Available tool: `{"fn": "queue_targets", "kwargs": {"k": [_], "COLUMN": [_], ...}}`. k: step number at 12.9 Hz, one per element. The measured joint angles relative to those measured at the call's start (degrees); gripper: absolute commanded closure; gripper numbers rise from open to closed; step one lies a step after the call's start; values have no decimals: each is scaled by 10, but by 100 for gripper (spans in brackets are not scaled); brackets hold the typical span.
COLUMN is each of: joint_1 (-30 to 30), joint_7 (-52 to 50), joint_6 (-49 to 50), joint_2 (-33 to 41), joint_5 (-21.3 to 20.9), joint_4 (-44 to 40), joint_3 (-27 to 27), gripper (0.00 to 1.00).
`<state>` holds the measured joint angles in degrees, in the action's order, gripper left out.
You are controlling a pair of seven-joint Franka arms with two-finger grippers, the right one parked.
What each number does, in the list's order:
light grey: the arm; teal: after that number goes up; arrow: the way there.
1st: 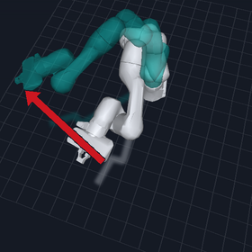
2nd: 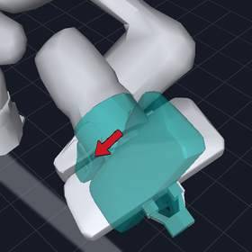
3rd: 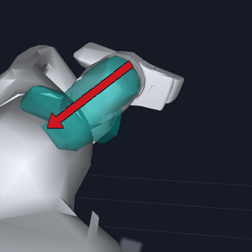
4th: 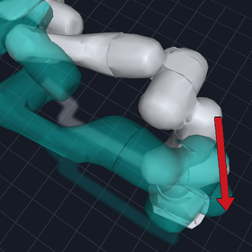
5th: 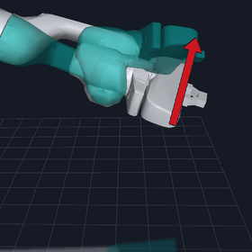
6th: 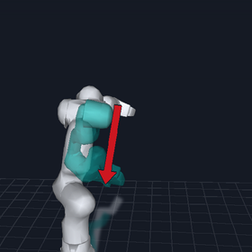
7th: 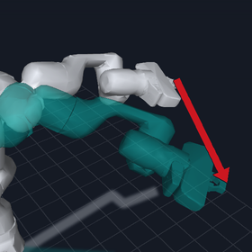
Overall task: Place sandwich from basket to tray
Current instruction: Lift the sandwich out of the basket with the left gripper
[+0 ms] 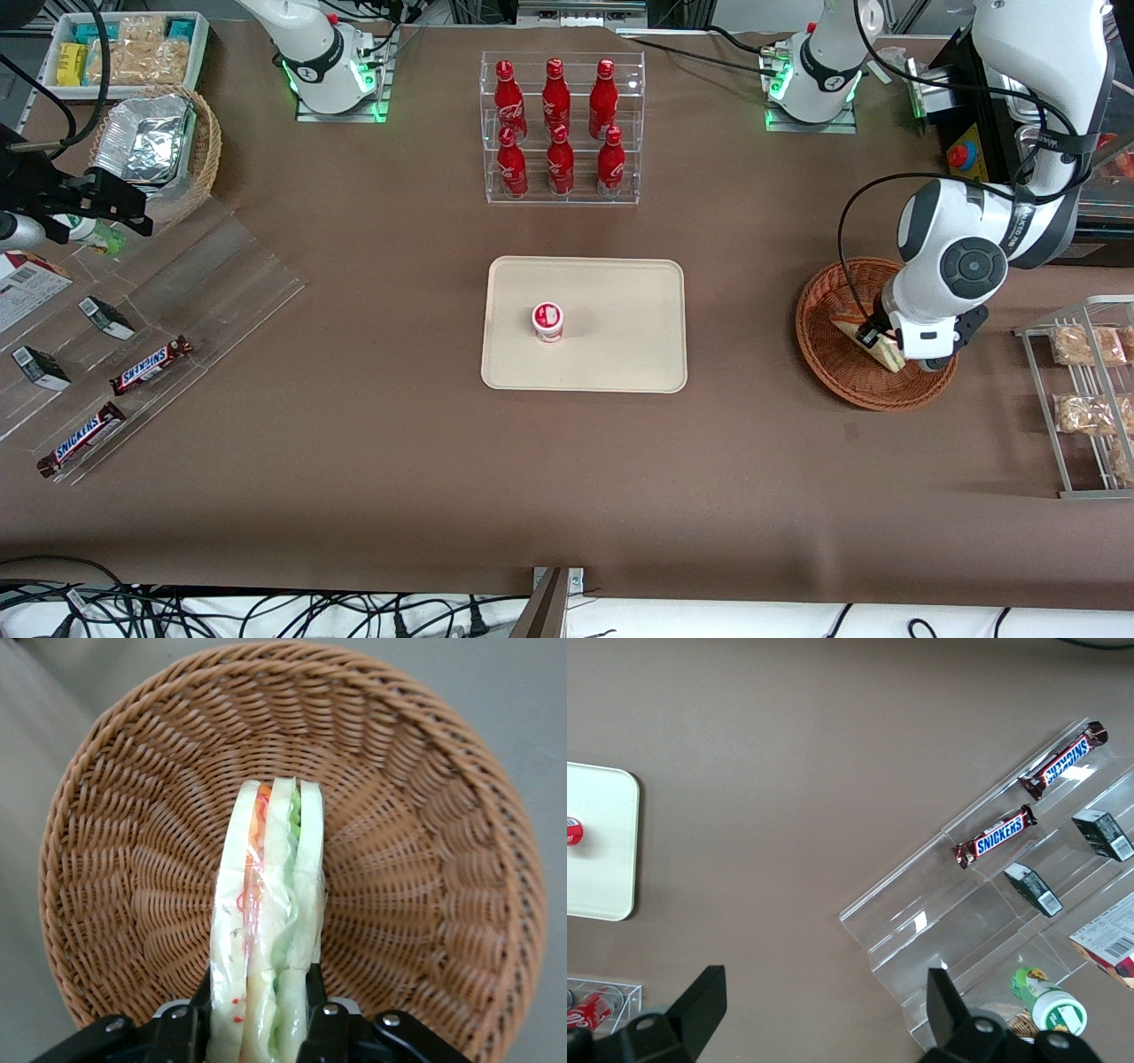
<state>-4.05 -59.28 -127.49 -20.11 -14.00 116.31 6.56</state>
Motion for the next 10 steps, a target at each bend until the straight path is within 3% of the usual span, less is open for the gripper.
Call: {"fn": "queue_targets", "kwargs": {"k": [6, 10], "joint_1": [5, 6], "joint_7": [85, 131], "joint_6": [174, 233], "joint_2": [8, 9], "joint_5": [-3, -3], "joint_4": [-111, -151], "joint_3": [49, 108], "gripper": [59, 59]}}
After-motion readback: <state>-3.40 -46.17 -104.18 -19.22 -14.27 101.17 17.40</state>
